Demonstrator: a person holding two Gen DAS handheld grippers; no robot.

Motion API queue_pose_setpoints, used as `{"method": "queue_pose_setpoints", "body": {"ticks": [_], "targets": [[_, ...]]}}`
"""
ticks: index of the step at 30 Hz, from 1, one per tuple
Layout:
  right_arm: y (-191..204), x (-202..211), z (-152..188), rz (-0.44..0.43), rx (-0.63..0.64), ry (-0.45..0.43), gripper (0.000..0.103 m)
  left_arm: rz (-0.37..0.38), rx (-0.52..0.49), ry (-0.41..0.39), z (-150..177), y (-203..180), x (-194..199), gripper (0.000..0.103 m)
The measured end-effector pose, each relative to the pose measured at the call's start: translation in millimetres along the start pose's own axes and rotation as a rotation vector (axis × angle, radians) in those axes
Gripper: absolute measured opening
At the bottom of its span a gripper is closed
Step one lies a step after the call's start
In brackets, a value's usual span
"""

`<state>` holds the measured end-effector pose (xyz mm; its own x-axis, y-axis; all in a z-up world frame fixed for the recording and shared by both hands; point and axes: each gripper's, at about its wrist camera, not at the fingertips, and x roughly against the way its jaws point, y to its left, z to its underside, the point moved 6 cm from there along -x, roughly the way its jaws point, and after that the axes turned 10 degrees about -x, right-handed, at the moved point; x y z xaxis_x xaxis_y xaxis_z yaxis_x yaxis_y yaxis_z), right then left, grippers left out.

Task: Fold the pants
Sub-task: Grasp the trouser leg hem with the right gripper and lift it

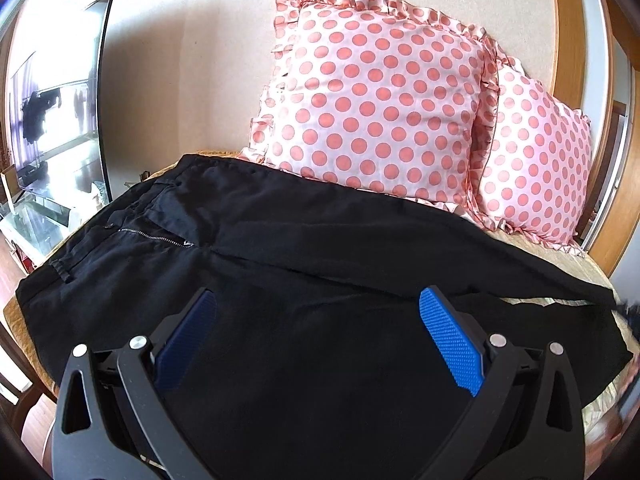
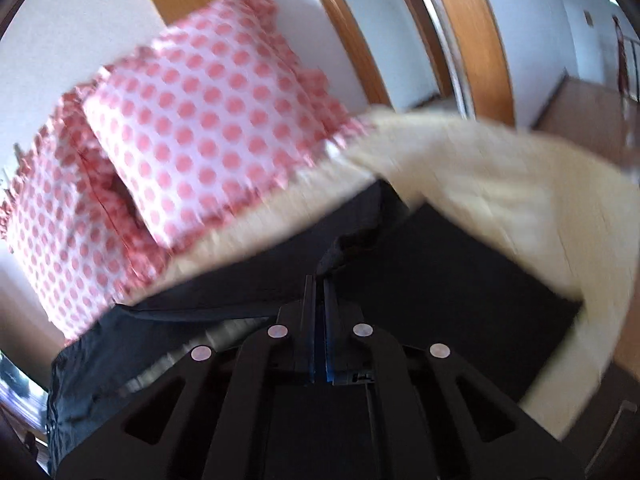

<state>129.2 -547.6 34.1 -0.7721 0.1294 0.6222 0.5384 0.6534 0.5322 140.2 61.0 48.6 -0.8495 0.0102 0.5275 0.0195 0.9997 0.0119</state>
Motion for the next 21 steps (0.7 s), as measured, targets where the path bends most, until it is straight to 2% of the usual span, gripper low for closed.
{"method": "queue_pose_setpoints", "body": {"ticks": [3,7,8,9,11,16,19,21], "targets": [[-21,-10,11,-0.003,-0.071,0.062,0.003,-0.039,-0.027,-0.001,1,-2,2,0.101],[-27,-16,16,0.002,-0.078,0.086,0.009,-0.09,-0.066,-0.017,2,-5,6,0.101],[-26,-18,14,0.003,-0.082,0.088,0.017,-0.101,-0.075,-0.021,2,-5,7,0.101],[-27,-17,15,0.0,-0.09,0.09,0.034,-0.12,-0.091,-0.026,2,-6,8,0.101],[-28,-18,12,-0.015,-0.116,0.087,0.044,-0.142,-0.111,-0.025,3,-7,8,0.101],[-30,-22,8,-0.04,-0.164,0.081,0.044,-0.111,-0.096,0.002,4,-8,2,0.101],[-30,-26,6,-0.023,-0.169,0.07,0.035,-0.099,-0.083,0.013,5,-8,-1,0.101],[-32,-31,3,0.006,-0.178,0.068,0.019,-0.103,-0.085,0.014,5,-8,-1,0.101]]}}
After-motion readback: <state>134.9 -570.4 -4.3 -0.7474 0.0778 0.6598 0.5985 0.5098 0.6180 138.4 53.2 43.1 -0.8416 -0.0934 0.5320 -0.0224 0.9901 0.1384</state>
